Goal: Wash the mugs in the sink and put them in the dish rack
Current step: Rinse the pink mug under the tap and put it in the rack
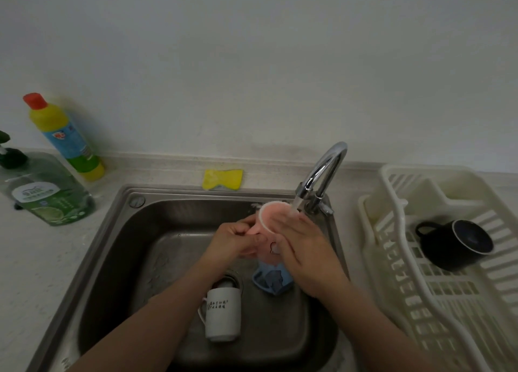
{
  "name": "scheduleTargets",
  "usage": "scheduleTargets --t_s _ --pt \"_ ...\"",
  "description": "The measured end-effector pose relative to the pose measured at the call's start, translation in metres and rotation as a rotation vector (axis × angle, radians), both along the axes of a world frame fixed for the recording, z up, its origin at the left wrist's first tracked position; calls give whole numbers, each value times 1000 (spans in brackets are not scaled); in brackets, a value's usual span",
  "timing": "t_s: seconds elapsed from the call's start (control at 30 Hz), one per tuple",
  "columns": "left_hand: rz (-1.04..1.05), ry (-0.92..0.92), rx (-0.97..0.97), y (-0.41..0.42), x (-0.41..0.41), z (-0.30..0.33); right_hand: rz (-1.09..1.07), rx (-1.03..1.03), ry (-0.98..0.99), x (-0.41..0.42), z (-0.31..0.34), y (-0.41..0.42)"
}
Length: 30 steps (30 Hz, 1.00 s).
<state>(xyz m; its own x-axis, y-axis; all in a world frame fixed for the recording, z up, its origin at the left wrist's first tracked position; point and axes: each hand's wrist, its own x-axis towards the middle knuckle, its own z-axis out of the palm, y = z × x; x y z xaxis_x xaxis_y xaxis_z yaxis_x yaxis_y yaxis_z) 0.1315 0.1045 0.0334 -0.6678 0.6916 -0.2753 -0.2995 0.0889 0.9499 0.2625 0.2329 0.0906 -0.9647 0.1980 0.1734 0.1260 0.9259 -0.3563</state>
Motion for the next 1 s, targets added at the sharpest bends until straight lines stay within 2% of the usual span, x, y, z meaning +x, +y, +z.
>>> scheduleTargets --t_s 0.07,0.2,0.37,0.5,0.67,0.83,1.0 --pt "-18 22 -2 -3 -2 1 38 9 30 13 3 1" --pt "-62 58 -26 0 2 0 -88 18 -22 -1 0 12" --pt "-31 15 15 2 3 3 55 -31 18 13 3 4" --pt "-51 41 10 2 3 1 -84 11 -14 3 -2 17" --pt "-29 6 7 2 -1 -1 24 -61 8 11 1 -2" --pt "-40 42 -27 2 -3 -2 -105 -1 -8 -3 -13 13" --pt "10 -83 -44 0 -5 -1 9 -60 107 7 -5 0"
